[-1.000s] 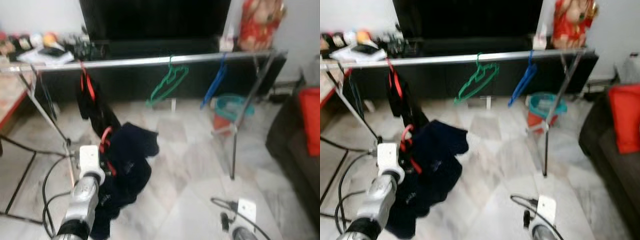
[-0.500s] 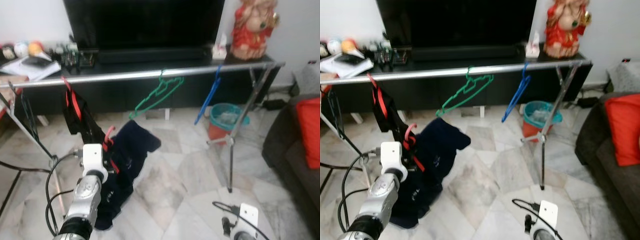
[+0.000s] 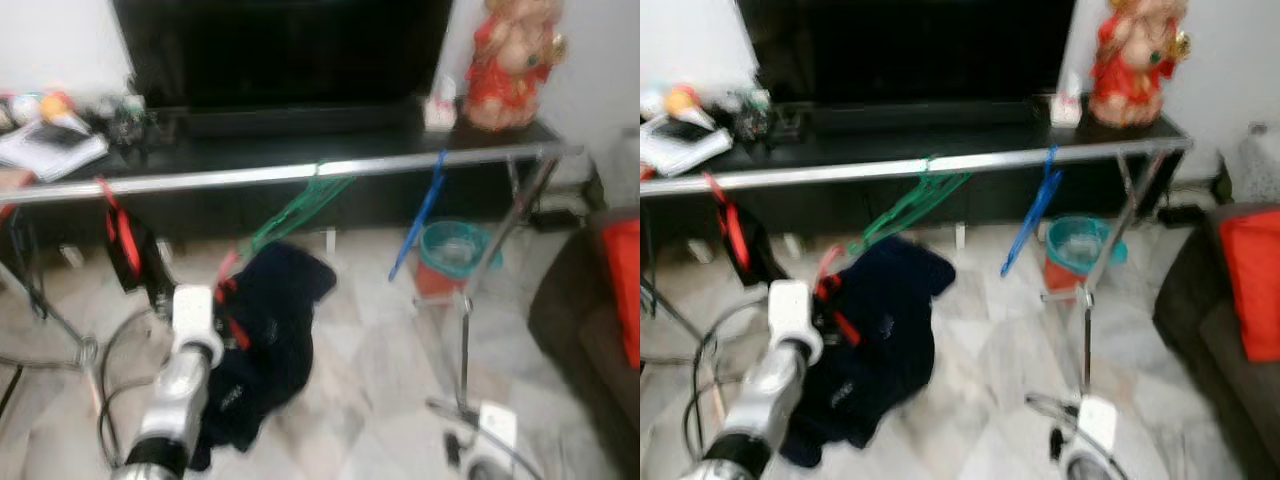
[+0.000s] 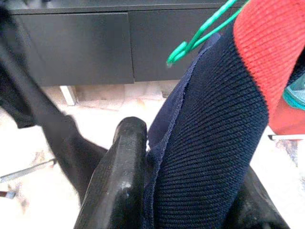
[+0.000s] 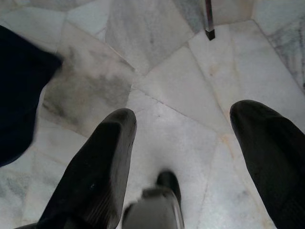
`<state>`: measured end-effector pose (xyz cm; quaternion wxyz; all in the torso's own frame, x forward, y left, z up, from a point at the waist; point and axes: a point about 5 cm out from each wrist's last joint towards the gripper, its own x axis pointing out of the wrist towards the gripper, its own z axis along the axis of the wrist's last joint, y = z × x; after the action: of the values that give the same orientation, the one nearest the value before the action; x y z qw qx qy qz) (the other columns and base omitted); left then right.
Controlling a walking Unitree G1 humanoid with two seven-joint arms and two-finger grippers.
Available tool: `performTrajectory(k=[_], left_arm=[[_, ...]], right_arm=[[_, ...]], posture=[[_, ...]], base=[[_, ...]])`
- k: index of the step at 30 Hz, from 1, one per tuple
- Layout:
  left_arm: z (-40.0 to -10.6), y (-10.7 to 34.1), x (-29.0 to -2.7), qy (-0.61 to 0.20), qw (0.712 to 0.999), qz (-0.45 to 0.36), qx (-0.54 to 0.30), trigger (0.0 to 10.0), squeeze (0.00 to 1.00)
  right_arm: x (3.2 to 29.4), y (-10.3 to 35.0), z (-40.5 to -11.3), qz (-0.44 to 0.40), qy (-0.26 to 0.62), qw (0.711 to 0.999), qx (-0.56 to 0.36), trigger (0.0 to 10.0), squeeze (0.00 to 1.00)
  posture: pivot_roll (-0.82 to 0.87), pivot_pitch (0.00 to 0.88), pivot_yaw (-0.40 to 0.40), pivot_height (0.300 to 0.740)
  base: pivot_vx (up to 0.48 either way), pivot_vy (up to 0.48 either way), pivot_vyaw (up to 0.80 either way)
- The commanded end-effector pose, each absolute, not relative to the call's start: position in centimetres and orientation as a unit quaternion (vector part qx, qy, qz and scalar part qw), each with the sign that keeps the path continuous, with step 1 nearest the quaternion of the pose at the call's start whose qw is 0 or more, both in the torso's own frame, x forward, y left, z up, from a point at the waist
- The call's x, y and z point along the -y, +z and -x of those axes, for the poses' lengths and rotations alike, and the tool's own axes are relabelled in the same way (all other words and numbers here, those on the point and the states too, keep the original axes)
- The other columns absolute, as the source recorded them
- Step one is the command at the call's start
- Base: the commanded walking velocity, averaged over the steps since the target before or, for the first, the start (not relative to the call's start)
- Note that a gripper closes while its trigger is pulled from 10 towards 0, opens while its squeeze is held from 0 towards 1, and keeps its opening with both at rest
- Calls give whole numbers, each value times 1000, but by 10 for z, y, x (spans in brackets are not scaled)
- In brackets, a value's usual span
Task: Hang hanger
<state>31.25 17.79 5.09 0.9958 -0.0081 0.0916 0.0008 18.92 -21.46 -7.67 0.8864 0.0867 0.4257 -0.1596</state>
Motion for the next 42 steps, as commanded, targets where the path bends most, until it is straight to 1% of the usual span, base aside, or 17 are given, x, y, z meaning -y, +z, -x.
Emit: performTrajectory(k=[1,4,8,9,10,14,20,25,28,34,38,42], left_arm=[[-312,48,-167,-29,994,8,-104,10000,0],[-307,42,-166,-43,992,6,-120,10000,0],[-305,38,-169,-42,991,-1,-128,10000,0],[-301,32,-174,-34,989,-23,-143,10000,0],[-300,30,-177,-27,988,-28,-151,10000,0],[-295,23,-187,1,985,-31,-172,10000,0],[-291,15,-190,5,981,-41,-192,10000,0],[-296,21,-193,31,983,-33,-178,10000,0],[-305,32,-193,47,987,-30,-148,10000,0],[-310,40,-192,55,991,-16,-123,10000,0],[-315,47,-188,46,994,9,-101,10000,0],[-320,55,-175,-1,996,36,-76,10000,0]], right_arm=[[221,-77,-186,-81,-166,883,-432,10000,0],[221,-77,-186,-80,-164,883,-433,10000,0],[220,-77,-186,-80,-164,883,-433,10000,0],[220,-78,-186,-80,-164,883,-433,10000,0],[220,-78,-186,-80,-163,883,-433,10000,0],[219,-78,-186,-79,-162,883,-434,10000,0],[218,-78,-186,-79,-161,883,-435,10000,0],[218,-77,-187,-79,-161,883,-434,10000,0],[218,-77,-187,-78,-160,883,-434,10000,0],[218,-77,-188,-77,-158,884,-433,10000,0],[218,-77,-188,-75,-157,884,-433,10000,0],[218,-76,-189,-75,-158,885,-432,10000,0]], posture=[[26,0,22,740],[25,0,23,740],[27,0,23,740],[28,0,24,740],[26,0,24,740],[27,0,25,740],[25,0,26,740],[25,0,24,740],[25,0,25,740],[24,0,24,740],[22,0,24,740],[23,0,24,740]], base=[[0,0,0],[0,0,0],[0,0,0],[0,0,0],[0,0,0],[0,0,0],[0,0,0],[0,0,0],[0,0,0],[0,0,0],[0,0,0],[0,0,0]])
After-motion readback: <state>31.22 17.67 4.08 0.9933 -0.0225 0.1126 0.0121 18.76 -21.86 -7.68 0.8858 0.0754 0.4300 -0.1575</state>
